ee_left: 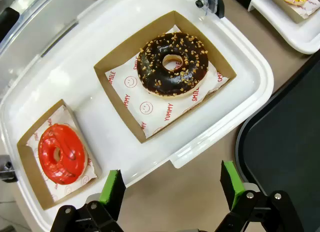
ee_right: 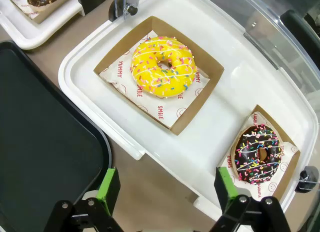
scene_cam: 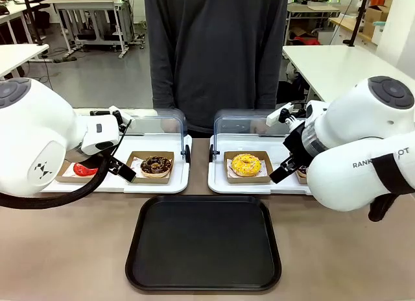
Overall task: Move the third donut from the left to the tray.
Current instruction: Pick up the Paper togo box containing the Donut indicated by the person and place it on the Handle tray.
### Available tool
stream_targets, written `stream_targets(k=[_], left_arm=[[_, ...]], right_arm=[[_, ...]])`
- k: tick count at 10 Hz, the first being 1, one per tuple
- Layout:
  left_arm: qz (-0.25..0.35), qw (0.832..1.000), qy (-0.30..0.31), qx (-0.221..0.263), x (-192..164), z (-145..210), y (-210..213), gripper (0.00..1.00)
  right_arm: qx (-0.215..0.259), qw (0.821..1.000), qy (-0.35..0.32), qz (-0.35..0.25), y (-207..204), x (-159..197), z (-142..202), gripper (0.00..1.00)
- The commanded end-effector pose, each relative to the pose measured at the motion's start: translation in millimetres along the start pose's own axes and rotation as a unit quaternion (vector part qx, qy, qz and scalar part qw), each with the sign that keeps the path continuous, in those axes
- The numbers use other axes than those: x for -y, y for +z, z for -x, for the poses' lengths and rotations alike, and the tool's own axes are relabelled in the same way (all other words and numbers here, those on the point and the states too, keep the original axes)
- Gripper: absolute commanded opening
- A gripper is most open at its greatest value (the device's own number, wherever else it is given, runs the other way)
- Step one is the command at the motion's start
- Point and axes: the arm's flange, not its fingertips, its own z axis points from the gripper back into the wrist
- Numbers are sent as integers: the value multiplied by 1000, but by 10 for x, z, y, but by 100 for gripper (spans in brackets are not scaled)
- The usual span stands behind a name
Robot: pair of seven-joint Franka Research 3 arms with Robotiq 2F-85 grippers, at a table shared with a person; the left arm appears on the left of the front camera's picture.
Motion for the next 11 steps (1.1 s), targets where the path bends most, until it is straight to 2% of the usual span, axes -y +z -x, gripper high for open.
stream_targets(k=[1,4,5,8,9,11], left_arm=[[0,1000,0,0,0,0,1,100],[0,1000,0,0,0,0,0,100],[26,1000,-12,8,-101,-149,175,100],[72,997,-30,-2,-636,-533,851,100],[107,993,-58,-4,-833,-580,1085,100],[200,973,-116,6,-1378,-525,1448,100]], right_arm=[[0,1000,-2,0,1,4,0,100],[0,1000,0,0,0,0,0,100],[17,1000,-4,0,211,124,-168,100],[54,997,-29,-52,982,644,-466,100],[70,994,-34,-83,1209,845,-439,100],[118,982,-29,-142,1644,1414,-215,100]])
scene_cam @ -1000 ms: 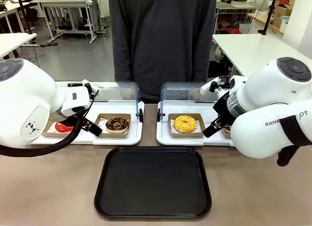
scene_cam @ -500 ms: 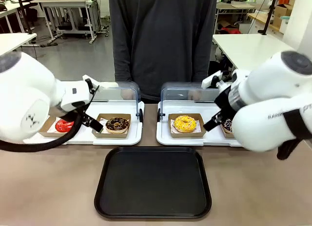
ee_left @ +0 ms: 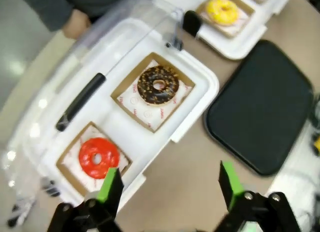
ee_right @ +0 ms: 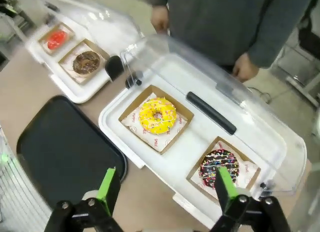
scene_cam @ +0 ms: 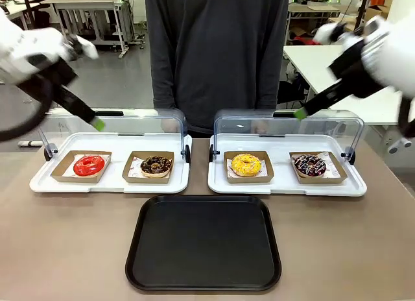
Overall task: Move the third donut from the left to the tray.
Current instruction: Pick up the Paper togo box containing the Donut indicated by the person and place it on the Handle tray.
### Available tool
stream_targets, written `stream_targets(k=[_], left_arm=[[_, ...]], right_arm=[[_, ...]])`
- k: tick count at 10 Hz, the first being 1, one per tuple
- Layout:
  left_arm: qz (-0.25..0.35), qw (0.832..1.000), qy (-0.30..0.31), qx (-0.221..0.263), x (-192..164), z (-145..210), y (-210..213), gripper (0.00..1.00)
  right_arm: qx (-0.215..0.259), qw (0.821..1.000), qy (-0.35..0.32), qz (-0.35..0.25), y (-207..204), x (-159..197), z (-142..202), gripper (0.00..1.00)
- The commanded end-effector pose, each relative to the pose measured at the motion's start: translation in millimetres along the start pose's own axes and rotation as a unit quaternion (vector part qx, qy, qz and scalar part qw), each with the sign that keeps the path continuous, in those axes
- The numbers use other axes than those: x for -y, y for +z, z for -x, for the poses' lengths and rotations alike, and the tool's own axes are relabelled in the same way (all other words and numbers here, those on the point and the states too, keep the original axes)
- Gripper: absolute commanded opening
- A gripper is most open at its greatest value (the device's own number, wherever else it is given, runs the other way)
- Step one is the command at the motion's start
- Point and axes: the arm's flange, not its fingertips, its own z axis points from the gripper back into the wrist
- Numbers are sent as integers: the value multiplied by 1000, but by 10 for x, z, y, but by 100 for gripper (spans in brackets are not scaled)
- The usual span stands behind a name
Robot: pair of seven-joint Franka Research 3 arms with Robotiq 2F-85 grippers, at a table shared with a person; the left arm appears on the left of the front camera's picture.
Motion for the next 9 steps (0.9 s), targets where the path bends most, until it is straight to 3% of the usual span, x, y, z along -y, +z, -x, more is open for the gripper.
stream_targets(k=[1,4,9], left_arm=[[81,996,-40,1,-521,202,216,100],[154,980,-90,84,-1201,828,558,100],[112,974,-48,193,-1648,1823,861,100]], right_arm=[[41,997,18,-55,422,573,234,100],[124,985,43,-108,914,1317,791,100],[197,976,17,-92,1271,1866,1596,100]])
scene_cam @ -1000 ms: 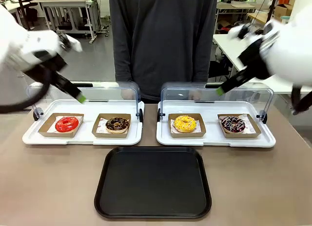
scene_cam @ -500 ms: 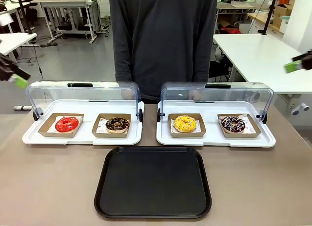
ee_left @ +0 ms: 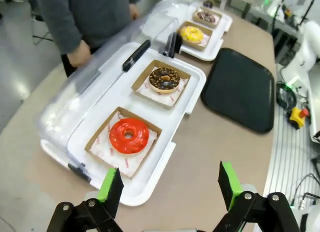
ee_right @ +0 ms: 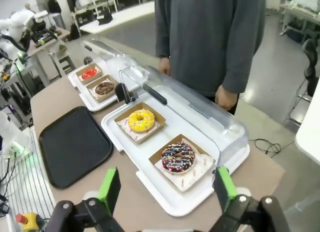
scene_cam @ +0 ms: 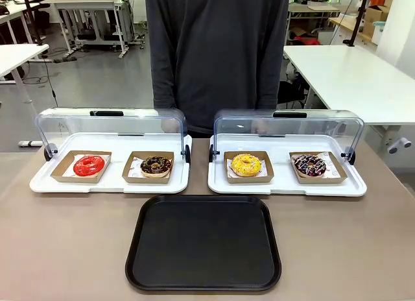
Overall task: Move the third donut from the left to the tray.
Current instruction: Pick up the Paper togo box containing the Donut indicated by the person and place it on the Handle tray.
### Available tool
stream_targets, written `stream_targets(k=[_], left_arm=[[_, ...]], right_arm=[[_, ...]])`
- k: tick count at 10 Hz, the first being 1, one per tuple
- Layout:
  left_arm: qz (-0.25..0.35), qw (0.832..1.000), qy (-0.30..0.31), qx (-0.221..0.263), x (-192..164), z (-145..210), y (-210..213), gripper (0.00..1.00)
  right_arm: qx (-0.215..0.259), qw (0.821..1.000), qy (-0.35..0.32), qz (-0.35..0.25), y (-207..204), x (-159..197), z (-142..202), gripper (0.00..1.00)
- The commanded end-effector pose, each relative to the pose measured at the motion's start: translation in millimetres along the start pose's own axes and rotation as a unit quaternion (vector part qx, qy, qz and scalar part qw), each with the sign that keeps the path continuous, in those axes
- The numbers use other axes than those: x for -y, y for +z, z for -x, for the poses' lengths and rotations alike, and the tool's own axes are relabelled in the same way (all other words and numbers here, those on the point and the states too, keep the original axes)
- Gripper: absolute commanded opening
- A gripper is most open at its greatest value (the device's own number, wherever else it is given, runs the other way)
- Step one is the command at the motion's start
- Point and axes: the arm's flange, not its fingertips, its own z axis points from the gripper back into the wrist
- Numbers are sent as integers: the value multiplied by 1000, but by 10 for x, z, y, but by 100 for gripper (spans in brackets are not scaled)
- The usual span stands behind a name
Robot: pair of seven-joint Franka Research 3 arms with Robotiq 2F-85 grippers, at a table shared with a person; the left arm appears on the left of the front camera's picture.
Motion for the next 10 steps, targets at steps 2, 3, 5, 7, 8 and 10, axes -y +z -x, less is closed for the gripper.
stream_targets(k=[2,3,5,7,8,10], left_arm=[[-33,999,23,33,88,265,127,100],[-42,998,26,42,170,361,124,100],[-51,997,31,47,167,416,172,100],[-53,997,39,45,186,384,155,100],[-57,996,44,46,234,400,121,100],[-58,996,32,61,302,435,163,100]], right_arm=[[23,1000,14,3,142,41,141,100],[27,1000,16,4,167,32,168,100],[30,999,18,2,177,21,161,100],[37,999,14,5,216,10,167,100],[38,999,9,7,231,19,183,100],[39,999,8,9,247,13,188,100]])
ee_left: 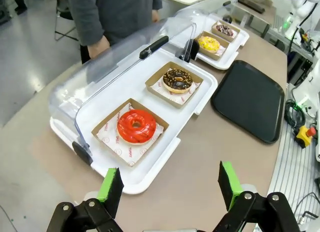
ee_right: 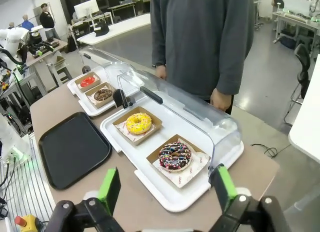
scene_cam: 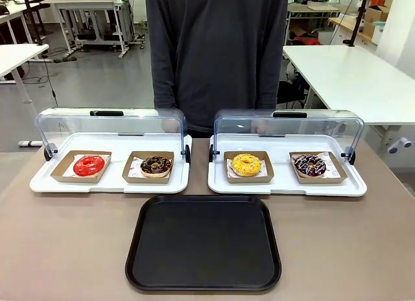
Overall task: Move the third donut from the left to the tray.
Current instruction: Pick up the Paper togo box containing the Donut indicated by the person and place it on the Handle tray.
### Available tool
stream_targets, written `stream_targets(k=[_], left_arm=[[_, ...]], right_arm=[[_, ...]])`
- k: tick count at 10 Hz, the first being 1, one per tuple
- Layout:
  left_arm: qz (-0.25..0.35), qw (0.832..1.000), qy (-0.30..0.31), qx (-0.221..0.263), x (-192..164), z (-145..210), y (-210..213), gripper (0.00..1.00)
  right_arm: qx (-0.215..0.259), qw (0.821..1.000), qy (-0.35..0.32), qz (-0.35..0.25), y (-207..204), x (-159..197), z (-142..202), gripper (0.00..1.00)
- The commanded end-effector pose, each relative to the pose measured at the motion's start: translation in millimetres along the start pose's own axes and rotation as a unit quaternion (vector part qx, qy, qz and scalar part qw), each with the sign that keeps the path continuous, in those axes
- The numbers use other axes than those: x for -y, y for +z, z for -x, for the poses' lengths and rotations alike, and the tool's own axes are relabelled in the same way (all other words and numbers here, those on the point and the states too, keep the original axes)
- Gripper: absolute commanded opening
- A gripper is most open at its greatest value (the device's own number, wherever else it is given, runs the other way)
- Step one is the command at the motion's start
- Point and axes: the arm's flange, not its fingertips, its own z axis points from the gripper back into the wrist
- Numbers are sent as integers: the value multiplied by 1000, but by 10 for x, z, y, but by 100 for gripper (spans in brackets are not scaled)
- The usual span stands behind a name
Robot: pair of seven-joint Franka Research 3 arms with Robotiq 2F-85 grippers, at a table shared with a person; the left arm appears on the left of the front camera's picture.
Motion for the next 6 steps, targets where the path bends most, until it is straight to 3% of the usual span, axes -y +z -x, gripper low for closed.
stream_targets(k=[1,4,5,6], left_arm=[[-4,999,-19,32,101,-3,21,100],[-13,999,-22,25,137,-99,23,100],[-11,999,-33,38,177,-51,12,100],[-5,1000,-14,15,94,-108,60,100]], right_arm=[[11,1000,13,1,2,26,-27,100],[20,1000,12,2,11,22,-28,100],[2,1000,-2,2,20,0,-16,100],[2,1000,-2,2,20,0,-16,100]])
